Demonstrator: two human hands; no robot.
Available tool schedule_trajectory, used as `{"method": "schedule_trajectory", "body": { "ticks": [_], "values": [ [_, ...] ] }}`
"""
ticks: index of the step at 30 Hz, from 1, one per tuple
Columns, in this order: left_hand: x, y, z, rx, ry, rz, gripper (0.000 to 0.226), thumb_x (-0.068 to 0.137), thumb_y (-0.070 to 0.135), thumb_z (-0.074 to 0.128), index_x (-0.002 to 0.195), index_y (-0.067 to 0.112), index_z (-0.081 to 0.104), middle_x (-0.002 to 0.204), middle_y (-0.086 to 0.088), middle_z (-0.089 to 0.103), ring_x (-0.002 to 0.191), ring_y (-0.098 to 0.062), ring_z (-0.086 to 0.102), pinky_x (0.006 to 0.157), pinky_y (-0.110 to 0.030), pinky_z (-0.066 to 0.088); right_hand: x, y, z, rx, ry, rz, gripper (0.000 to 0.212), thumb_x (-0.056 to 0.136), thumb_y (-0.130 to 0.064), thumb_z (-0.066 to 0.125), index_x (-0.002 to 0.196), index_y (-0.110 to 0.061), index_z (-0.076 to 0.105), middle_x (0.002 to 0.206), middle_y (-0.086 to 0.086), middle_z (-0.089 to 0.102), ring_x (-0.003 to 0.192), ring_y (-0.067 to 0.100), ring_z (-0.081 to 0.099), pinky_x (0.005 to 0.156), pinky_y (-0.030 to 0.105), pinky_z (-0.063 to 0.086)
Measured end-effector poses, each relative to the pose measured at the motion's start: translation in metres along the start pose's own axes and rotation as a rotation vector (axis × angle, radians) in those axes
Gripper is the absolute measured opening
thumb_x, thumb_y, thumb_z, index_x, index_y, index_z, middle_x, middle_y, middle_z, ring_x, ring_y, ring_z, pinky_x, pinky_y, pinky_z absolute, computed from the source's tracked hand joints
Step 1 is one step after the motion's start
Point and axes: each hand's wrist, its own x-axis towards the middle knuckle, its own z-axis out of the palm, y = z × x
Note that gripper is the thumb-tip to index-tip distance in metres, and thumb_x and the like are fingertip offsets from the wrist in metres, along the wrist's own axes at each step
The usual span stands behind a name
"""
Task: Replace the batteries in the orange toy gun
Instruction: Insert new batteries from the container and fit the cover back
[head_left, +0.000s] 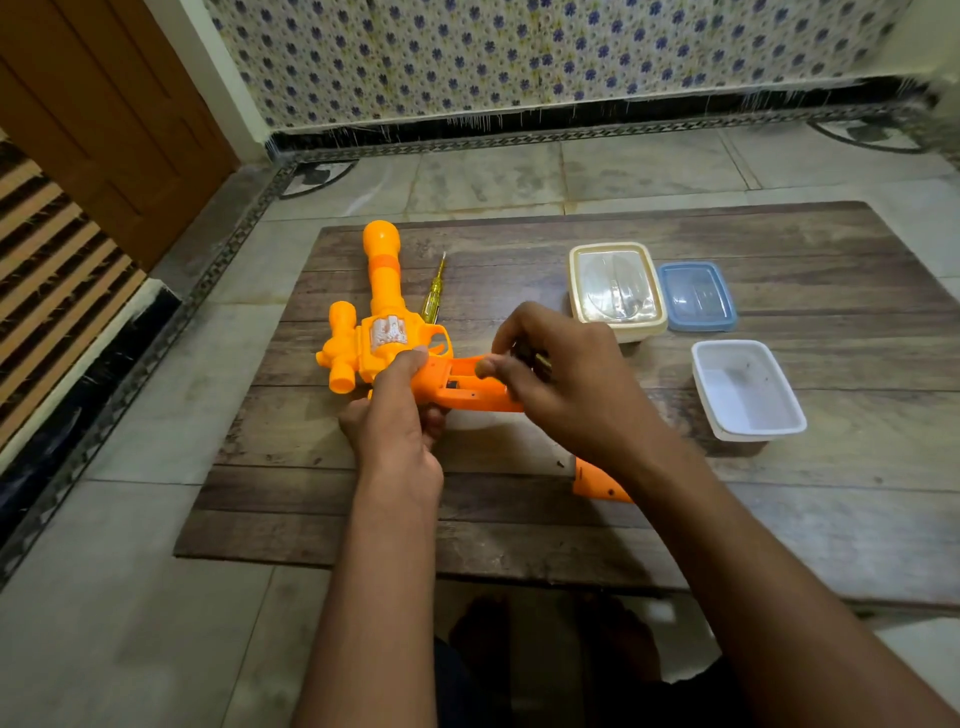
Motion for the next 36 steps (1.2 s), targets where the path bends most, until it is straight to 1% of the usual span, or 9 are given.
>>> {"method": "schedule_trajectory", "body": {
  "ticks": [4, 7, 12, 14, 19, 27, 31, 34, 36],
  "values": [
    [0.003, -0.001, 0.000, -0.002, -0.038, -0.015, 0.023, 0.083, 0.020, 0.082, 0.093, 0.024, 0.062, 0.099, -0.005, 0.074, 0.092, -0.024, 0.074, 0.063, -0.031, 0.054, 0.002, 0.000, 0.002, -0.075, 0.057, -0.051, 0.021, 0.085, -0.027, 0.083, 0.088, -0.010, 0.070, 0.071, -0.007, 0.059, 0.059, 0.003, 0.048, 0.057, 0.019, 0.040],
    [0.005, -0.002, 0.000, -0.034, -0.063, -0.035, 0.020, 0.086, 0.018, 0.080, 0.095, 0.023, 0.063, 0.098, -0.006, 0.075, 0.092, -0.025, 0.076, 0.064, -0.033, 0.057, 0.004, 0.001, 0.000, -0.122, 0.027, -0.080, 0.020, 0.085, -0.028, 0.082, 0.084, -0.009, 0.076, 0.070, -0.006, 0.061, 0.060, 0.005, 0.049, 0.057, 0.017, 0.037],
    [0.010, -0.003, 0.000, -0.101, -0.113, -0.058, 0.027, 0.090, 0.011, 0.075, 0.114, 0.014, 0.065, 0.104, -0.012, 0.075, 0.087, -0.027, 0.077, 0.062, -0.038, 0.062, 0.004, 0.001, -0.004, -0.106, -0.057, -0.084, 0.025, 0.092, -0.027, 0.061, 0.093, -0.012, 0.081, 0.076, -0.002, 0.066, 0.063, 0.006, 0.050, 0.061, 0.019, 0.035],
    [0.013, -0.004, 0.000, -0.126, -0.120, -0.066, 0.029, 0.089, 0.009, 0.075, 0.116, 0.013, 0.065, 0.109, -0.014, 0.075, 0.090, -0.028, 0.077, 0.061, -0.038, 0.064, 0.005, 0.002, -0.004, -0.097, -0.067, -0.069, 0.024, 0.092, -0.025, 0.062, 0.094, -0.012, 0.082, 0.077, 0.000, 0.068, 0.063, 0.008, 0.052, 0.061, 0.020, 0.037],
    [0.015, -0.004, 0.001, -0.163, -0.133, -0.085, 0.036, 0.089, 0.006, 0.074, 0.124, 0.011, 0.064, 0.106, -0.014, 0.074, 0.087, -0.028, 0.076, 0.051, -0.035, 0.062, 0.005, 0.001, -0.006, -0.087, -0.062, -0.037, 0.013, 0.091, -0.019, 0.071, 0.093, -0.014, 0.083, 0.079, -0.002, 0.070, 0.064, 0.003, 0.053, 0.061, 0.009, 0.035],
    [0.016, -0.005, 0.000, -0.164, -0.132, -0.089, 0.046, 0.090, 0.006, 0.075, 0.133, 0.009, 0.061, 0.117, -0.017, 0.074, 0.091, -0.028, 0.076, 0.050, -0.035, 0.062, 0.006, -0.004, -0.003, -0.102, -0.061, 0.101, 0.023, 0.088, -0.028, 0.080, 0.110, -0.020, 0.081, 0.064, -0.019, 0.050, 0.059, -0.002, 0.050, 0.058, 0.009, 0.035],
    [0.017, -0.003, -0.001, -0.176, -0.142, -0.082, 0.049, 0.090, 0.006, 0.074, 0.138, 0.009, 0.059, 0.117, -0.016, 0.073, 0.090, -0.028, 0.075, 0.049, -0.034, 0.061, 0.007, -0.005, -0.004, 0.048, 0.091, 0.293, 0.037, 0.080, -0.043, 0.084, 0.107, -0.022, 0.072, 0.059, -0.007, 0.058, 0.054, 0.001, 0.053, 0.056, 0.015, 0.038],
    [0.018, -0.005, 0.000, -0.179, -0.147, -0.084, 0.050, 0.090, 0.006, 0.073, 0.138, 0.008, 0.059, 0.119, -0.017, 0.073, 0.089, -0.027, 0.075, 0.049, -0.035, 0.061, 0.008, 0.000, -0.008, 0.183, -0.048, 0.540, 0.050, 0.081, -0.056, 0.079, 0.088, -0.006, 0.075, 0.057, -0.001, 0.053, 0.046, 0.005, 0.045, 0.051, 0.027, 0.036],
    [0.019, -0.006, 0.001, -0.190, -0.152, -0.077, 0.050, 0.091, 0.006, 0.073, 0.139, 0.008, 0.059, 0.123, -0.017, 0.072, 0.089, -0.027, 0.075, 0.049, -0.035, 0.061, 0.005, 0.000, -0.009, 0.400, -0.179, 0.702, 0.054, 0.086, -0.051, 0.077, 0.081, 0.002, 0.071, 0.061, 0.007, 0.050, 0.044, 0.011, 0.039, 0.047, 0.027, 0.032]
  ]
}}
